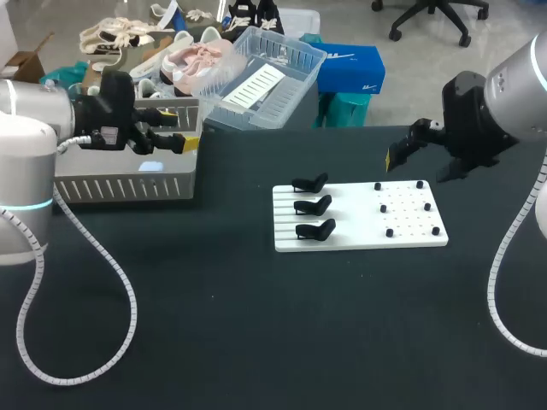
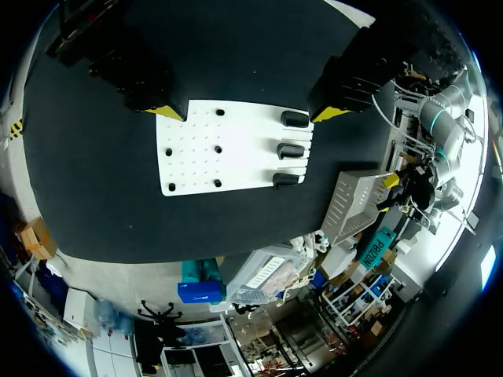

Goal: Pick up each earbud case from the left stands, insert the matching earbuds, close the lid, and place the case in the box.

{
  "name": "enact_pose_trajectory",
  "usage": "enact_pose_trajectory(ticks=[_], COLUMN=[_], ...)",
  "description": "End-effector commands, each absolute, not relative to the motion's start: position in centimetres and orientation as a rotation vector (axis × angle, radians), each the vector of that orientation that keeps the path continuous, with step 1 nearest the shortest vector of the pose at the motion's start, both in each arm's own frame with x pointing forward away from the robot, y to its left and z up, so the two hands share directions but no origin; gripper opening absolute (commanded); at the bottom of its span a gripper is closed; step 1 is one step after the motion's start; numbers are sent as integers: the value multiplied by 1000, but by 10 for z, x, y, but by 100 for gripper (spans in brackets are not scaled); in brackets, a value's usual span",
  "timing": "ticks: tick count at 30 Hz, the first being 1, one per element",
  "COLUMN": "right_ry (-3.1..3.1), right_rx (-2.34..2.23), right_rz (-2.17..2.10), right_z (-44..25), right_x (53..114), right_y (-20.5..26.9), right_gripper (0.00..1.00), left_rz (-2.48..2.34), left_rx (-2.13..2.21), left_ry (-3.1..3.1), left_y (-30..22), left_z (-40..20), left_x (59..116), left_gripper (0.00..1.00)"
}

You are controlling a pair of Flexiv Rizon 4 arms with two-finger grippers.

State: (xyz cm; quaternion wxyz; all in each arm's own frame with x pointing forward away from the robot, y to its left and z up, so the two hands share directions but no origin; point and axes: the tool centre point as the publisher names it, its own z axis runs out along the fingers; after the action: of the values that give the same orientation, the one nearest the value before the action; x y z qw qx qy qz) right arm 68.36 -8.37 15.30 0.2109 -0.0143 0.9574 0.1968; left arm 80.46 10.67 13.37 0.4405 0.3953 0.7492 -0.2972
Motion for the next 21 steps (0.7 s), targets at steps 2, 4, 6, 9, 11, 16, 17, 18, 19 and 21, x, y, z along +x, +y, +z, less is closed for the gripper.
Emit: enact_pose_trajectory(ticks=[2, 4, 6, 9, 11, 16, 17, 18, 19, 21], right_ry=[2654, 2654, 2654, 2654, 2654, 2654, 2654, 2654, 2654, 2654], right_rx=[-35, -35, -35, -35, -35, -35, -35, -35, -35, -35], right_rz=[540, 540, 540, 540, 540, 540, 540, 540, 540, 540], right_z=[153, 153, 153, 153, 153, 153, 153, 153, 153, 153], right_x=[681, 681, 681, 681, 681, 681, 681, 681, 681, 681], right_y=[-83, -83, -83, -83, -83, -83, -83, -83, -83, -83], right_gripper=[100, 100, 100, 100, 100, 100, 100, 100, 100, 100], left_rz=[-805, -825, -854, -874, -890, -938, -946, -956, -963, -970], left_rx=[1053, 1094, 1123, 1160, 1186, 1213, 1222, 1227, 1237, 1247], left_ry=[1830, 1823, 1819, 1821, 1828, 1846, 1849, 1850, 1850, 1849], left_y=[88, 80, 72, 62, 58, 47, 45, 43, 42, 39], left_z=[138, 140, 141, 141, 137, 128, 127, 126, 126, 127], left_x=[784, 778, 772, 765, 761, 751, 749, 748, 746, 743], left_gripper=[100, 100, 100, 100, 100, 100, 100, 100, 100, 100])
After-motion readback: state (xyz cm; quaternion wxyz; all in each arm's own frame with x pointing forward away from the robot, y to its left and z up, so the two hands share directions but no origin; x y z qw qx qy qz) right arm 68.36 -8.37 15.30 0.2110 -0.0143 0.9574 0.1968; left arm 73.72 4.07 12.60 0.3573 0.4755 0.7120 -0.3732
